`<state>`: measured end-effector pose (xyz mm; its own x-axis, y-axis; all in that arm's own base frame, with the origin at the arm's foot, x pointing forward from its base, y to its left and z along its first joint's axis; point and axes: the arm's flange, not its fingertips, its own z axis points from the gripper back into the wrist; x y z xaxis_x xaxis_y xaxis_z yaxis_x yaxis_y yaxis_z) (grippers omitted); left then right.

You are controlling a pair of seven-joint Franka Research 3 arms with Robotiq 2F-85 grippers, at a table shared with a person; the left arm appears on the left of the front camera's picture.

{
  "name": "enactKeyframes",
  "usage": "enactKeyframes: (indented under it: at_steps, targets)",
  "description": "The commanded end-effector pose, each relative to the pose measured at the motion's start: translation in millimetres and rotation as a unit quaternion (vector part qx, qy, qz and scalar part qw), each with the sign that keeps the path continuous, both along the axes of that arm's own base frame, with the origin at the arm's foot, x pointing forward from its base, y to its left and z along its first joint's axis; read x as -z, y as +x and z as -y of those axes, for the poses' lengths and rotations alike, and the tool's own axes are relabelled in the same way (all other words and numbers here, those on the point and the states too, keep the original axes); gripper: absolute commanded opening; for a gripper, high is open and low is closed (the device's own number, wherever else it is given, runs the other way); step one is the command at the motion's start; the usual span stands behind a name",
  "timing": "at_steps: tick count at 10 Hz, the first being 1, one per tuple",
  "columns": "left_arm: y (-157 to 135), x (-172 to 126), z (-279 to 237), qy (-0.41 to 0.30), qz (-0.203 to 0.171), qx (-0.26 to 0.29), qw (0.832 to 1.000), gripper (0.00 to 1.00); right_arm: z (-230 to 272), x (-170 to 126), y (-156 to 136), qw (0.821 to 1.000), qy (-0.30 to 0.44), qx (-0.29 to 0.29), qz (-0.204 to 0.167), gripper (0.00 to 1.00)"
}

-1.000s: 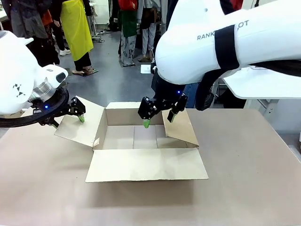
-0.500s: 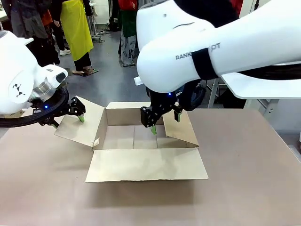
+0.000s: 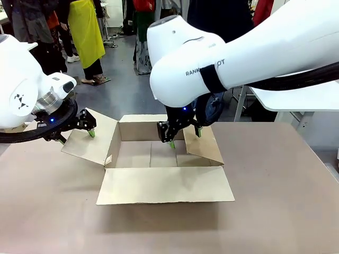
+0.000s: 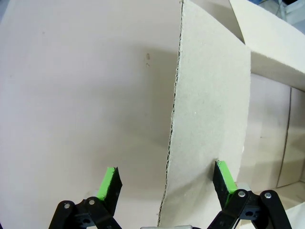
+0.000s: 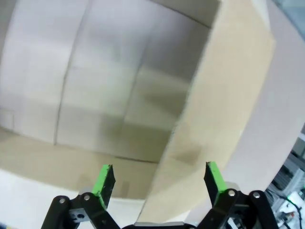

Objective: Pack the gift set into the box.
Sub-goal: Place both hands on the side flaps of the Package Box and spread them outward.

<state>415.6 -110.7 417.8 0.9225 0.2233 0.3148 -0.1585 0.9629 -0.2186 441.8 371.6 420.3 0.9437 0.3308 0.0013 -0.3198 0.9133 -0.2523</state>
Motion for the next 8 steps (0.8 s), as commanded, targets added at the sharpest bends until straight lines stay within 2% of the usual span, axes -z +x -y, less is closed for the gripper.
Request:
enactKeyframes:
  at_steps: [1, 3, 5, 8]
  targets:
    - [0, -1, 1, 0.005, -0.002, -0.008, 1.0, 1.0, -6, 3, -1, 0.997, -0.057, 0.042, 0.014, 1.0]
    - [0, -1, 1, 0.005, -0.002, -0.008, 1.0, 1.0, 7, 6, -3, 0.994, -0.075, 0.077, 0.015, 1.0]
    - [0, -1, 1, 0.005, -0.002, -0.008, 1.0, 1.0, 39, -16, -12, 0.989, -0.076, 0.124, 0.033, 1.0]
    - [0, -1, 1, 0.005, -0.002, -0.008, 1.0, 1.0, 94, -50, -23, 0.983, 0.004, 0.18, 0.044, 1.0]
